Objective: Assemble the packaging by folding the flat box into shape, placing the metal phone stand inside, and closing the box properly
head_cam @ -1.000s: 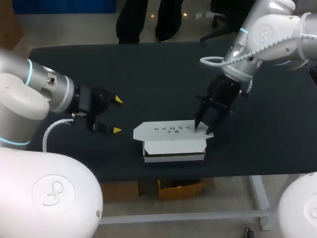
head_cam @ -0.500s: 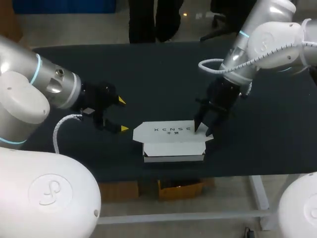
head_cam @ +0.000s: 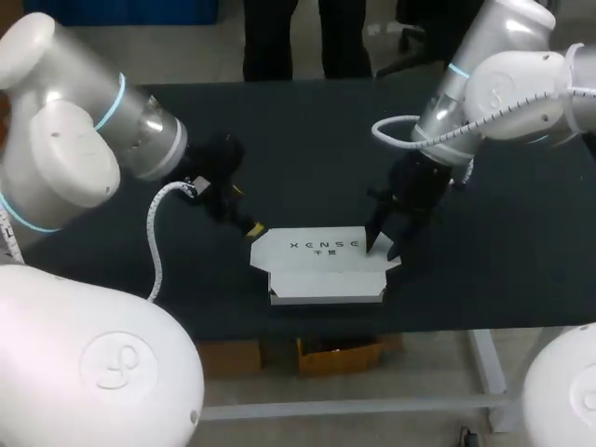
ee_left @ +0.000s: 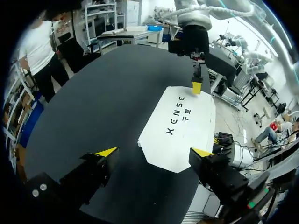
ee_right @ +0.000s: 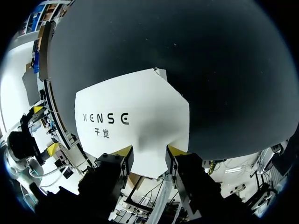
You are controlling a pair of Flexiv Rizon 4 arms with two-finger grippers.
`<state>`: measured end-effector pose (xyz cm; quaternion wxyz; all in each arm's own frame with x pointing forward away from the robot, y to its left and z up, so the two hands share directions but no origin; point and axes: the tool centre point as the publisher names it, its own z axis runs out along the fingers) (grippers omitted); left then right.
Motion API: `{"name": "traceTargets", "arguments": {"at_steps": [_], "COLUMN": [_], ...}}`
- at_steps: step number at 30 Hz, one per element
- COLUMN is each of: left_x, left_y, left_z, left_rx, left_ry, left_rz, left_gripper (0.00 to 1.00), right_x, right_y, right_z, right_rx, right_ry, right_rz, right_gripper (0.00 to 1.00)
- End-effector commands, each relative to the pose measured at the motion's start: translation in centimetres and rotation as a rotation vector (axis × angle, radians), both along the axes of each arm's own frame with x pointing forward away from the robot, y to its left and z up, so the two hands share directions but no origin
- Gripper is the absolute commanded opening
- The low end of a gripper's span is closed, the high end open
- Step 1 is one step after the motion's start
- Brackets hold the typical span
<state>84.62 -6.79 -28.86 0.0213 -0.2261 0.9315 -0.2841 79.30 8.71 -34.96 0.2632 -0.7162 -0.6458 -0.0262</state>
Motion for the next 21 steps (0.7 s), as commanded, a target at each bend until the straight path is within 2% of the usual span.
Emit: {"name": "traceTargets", "arguments": {"at_steps": [1,3,4,6,9,12,13,15,16,17,18,19,21], "left_x": [0.4,0.4,1.0,1.2,0.8,0.0,-0.4,-0.8,-0.9,-0.8,-0.7,-0.8,-0.8], "left_y": [-0.3,-0.3,-0.7,-1.3,-2.2,-2.8,-2.9,-3.4,-3.4,-3.4,-3.6,-3.6,-3.6], "left_z": [0.4,0.4,0.8,1.0,1.1,0.7,0.5,0.2,0.0,-0.1,-0.2,-0.5,-0.5], "left_rx": [0.174,0.174,0.155,0.136,0.158,0.166,0.159,0.184,0.18,0.189,0.224,0.262,0.262], "left_ry": [0.087,0.087,0.171,0.233,0.31,0.354,0.348,0.362,0.387,0.448,0.455,0.477,0.477], "left_rz": [-0.016,-0.016,0.044,0.161,0.319,0.458,0.457,0.587,0.598,0.665,0.75,0.769,0.769], "left_gripper": [1.0,1.0,1.0,1.0,1.0,1.0,1.0,1.0,1.0,1.0,1.0,1.0,1.0], "right_x": [-0.2,-0.2,-0.2,-0.3,-0.4,-0.4,-0.4,-0.4,-0.4,-0.4,-0.4,-0.4,-0.5], "right_y": [0.0,0.0,0.1,0.1,0.1,0.1,0.1,0.1,0.1,0.1,0.1,0.2,0.2], "right_z": [0.1,0.1,0.1,0.1,0.1,0.0,0.0,0.0,-0.1,-0.1,-0.1,-0.2,-0.2], "right_rx": [-0.001,-0.001,-0.001,0.0,-0.001,0.0,-0.001,0.0,-0.001,-0.001,-0.001,-0.002,-0.002], "right_ry": [-0.008,-0.011,-0.013,-0.014,-0.017,-0.019,-0.02,-0.021,-0.022,-0.023,-0.025,-0.025,-0.027], "right_rz": [-0.004,-0.005,-0.004,-0.005,-0.003,-0.004,-0.003,-0.002,-0.003,-0.003,-0.003,-0.003,-0.003], "right_gripper": [0.42,0.42,0.42,0.41,0.41,0.41,0.41,0.41,0.4,0.4,0.41,0.41,0.41]}}
